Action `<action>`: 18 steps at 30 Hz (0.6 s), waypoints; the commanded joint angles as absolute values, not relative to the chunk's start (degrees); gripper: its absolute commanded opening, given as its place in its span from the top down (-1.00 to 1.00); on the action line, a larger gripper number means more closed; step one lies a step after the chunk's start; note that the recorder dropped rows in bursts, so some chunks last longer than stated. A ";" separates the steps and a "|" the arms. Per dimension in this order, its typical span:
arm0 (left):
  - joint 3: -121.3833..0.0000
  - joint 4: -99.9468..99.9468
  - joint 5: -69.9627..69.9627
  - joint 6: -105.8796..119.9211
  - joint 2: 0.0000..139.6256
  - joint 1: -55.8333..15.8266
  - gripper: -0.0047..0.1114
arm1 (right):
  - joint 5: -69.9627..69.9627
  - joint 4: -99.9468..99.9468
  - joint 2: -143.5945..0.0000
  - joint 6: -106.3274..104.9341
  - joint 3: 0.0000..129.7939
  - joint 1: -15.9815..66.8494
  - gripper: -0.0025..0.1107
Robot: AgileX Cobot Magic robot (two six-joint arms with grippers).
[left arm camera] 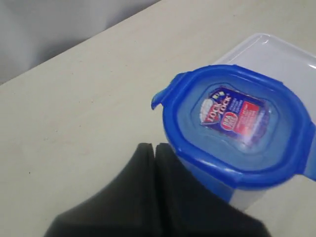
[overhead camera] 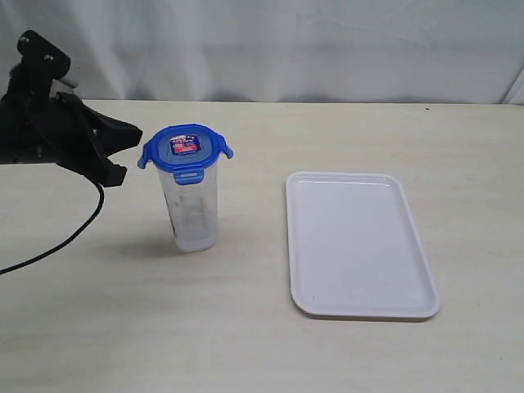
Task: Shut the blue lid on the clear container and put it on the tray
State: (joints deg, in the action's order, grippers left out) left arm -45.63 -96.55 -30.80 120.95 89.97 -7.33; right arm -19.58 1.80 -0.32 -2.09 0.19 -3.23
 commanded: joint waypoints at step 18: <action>-49.71 -94.94 -32.28 122.77 95.77 -7.29 0.92 | -19.57 1.77 0.00 -2.11 0.00 -3.16 0.88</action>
